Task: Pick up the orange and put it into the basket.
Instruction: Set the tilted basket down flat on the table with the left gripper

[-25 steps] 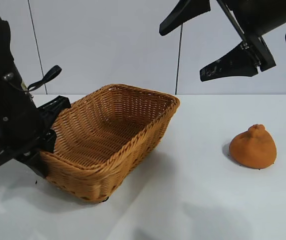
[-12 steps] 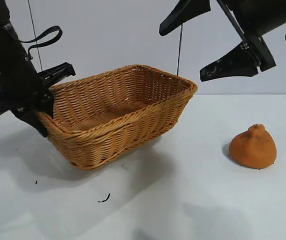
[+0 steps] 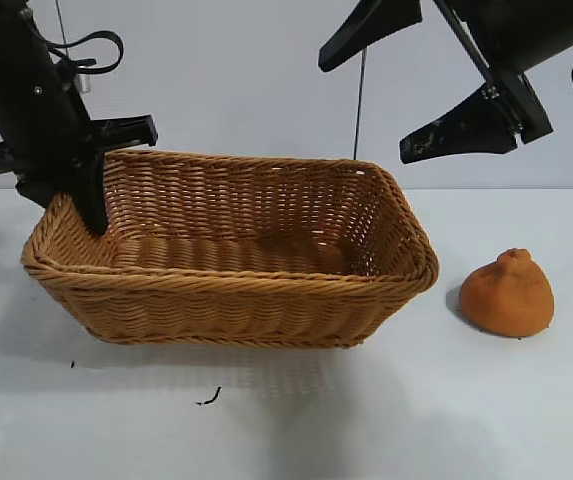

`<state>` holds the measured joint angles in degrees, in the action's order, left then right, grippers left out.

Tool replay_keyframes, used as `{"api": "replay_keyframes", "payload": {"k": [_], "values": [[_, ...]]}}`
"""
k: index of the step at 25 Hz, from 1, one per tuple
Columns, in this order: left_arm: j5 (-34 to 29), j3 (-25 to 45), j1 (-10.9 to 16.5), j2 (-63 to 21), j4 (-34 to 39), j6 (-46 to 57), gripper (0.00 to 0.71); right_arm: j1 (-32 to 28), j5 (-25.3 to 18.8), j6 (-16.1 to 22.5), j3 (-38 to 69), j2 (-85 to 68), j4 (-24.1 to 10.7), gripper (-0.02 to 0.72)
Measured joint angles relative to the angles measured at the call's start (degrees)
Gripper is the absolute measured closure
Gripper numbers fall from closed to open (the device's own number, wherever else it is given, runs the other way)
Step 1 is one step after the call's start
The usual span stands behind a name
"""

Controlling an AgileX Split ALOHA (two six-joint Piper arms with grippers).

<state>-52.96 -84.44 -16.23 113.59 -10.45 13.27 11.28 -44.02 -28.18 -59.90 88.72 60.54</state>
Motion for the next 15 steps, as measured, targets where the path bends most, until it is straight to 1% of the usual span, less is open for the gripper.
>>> {"api": "replay_keyframes", "payload": {"k": [4, 10, 15], "values": [[-0.6, 0.0, 0.0, 1.2, -0.6, -0.7, 0.614, 0.0, -0.1, 0.0, 0.0, 0.0, 0.0, 0.008], [-1.0, 0.0, 0.1, 5.7, -1.5, -0.9, 0.614, 0.0, -0.5, 0.0, 0.0, 0.0, 0.0, 0.008], [-0.6, 0.0, 1.7, 8.5, -4.3, -1.2, 0.616, 0.0, -0.5, 0.0, 0.0, 0.0, 0.0, 0.008]]}}
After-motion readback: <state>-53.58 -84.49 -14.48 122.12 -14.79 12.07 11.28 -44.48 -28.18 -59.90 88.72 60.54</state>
